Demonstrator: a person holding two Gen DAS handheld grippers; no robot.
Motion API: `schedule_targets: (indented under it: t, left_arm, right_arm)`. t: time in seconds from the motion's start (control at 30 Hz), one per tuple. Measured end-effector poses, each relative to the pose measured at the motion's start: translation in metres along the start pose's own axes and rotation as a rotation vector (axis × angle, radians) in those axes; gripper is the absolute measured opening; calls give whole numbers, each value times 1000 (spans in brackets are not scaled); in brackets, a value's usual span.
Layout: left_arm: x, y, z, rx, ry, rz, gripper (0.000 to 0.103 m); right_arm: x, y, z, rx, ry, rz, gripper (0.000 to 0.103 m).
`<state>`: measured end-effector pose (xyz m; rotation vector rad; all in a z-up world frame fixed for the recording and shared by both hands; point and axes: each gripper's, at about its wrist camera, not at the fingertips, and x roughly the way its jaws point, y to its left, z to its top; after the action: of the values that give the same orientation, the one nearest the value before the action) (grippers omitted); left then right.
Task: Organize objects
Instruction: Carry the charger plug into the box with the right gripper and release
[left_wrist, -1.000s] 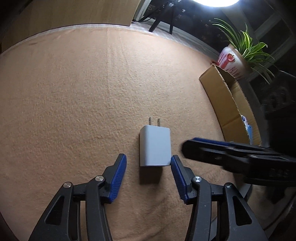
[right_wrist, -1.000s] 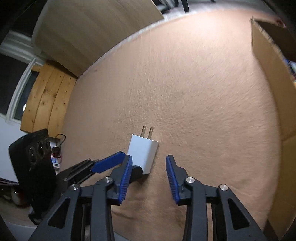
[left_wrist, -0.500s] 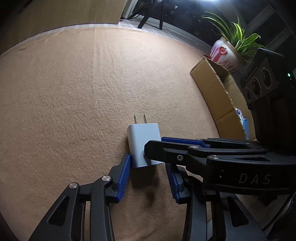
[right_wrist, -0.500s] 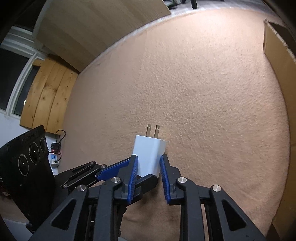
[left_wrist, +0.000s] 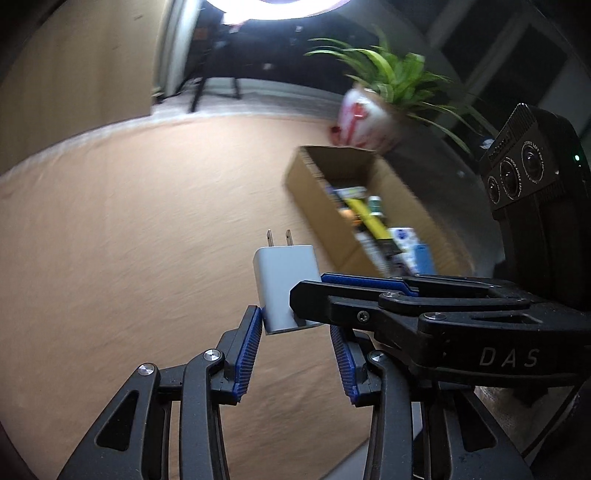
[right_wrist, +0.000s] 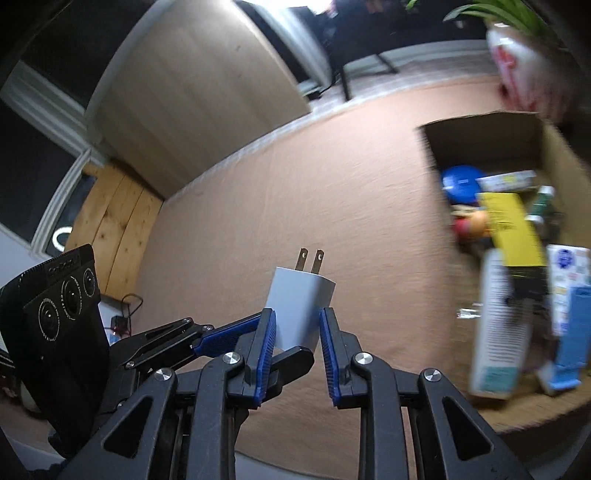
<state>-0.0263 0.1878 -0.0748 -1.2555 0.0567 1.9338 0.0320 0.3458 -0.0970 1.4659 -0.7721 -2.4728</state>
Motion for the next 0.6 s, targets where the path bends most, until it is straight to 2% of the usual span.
schedule_targets:
  t: [0.33,0.6]
  left_arm:
    - [44,-88,18,146,53,-111,41]
    - [79,-132,21,214,103,-155,41]
  right_arm:
    - [-59,-61,-15,112,-94,-101,22]
    - [-84,-99,-21,169,-127,-161,22]
